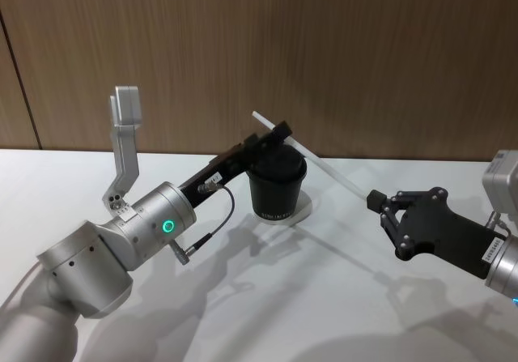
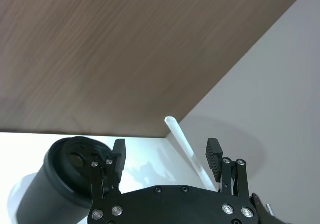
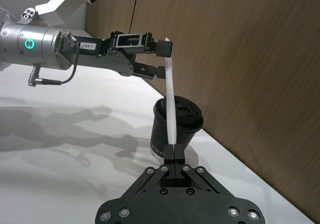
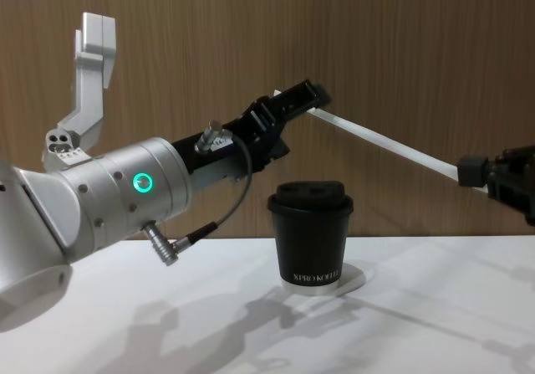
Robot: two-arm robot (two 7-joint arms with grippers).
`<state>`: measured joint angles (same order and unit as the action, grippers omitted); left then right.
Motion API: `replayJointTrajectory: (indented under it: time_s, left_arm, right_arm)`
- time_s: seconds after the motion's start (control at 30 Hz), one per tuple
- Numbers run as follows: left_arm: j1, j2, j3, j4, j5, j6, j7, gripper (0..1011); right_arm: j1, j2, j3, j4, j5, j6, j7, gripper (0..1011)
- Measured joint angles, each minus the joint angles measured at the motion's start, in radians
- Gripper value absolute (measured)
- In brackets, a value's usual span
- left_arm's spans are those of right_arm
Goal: Pick up the straw with one hand, pass it to the other hand, and insert it into the cup.
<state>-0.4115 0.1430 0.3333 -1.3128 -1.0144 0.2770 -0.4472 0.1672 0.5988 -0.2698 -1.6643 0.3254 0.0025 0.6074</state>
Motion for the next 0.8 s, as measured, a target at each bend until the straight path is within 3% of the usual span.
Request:
replayJointTrajectory:
  time_s: [0.57,0.8]
  left_arm:
    - [-0.022,-0.023,0.006,0.049,-0.047,-0.019,-0.065,1000]
    - [-0.022,-0.022,0.008,0.051,-0.053,-0.025,-0.077,863]
  right_arm:
    - [0.000,0.000,0.000,0.000,0.000,0.000,0.000,1]
    - [0.000,0.000,0.000,0.000,0.000,0.000,0.000,1]
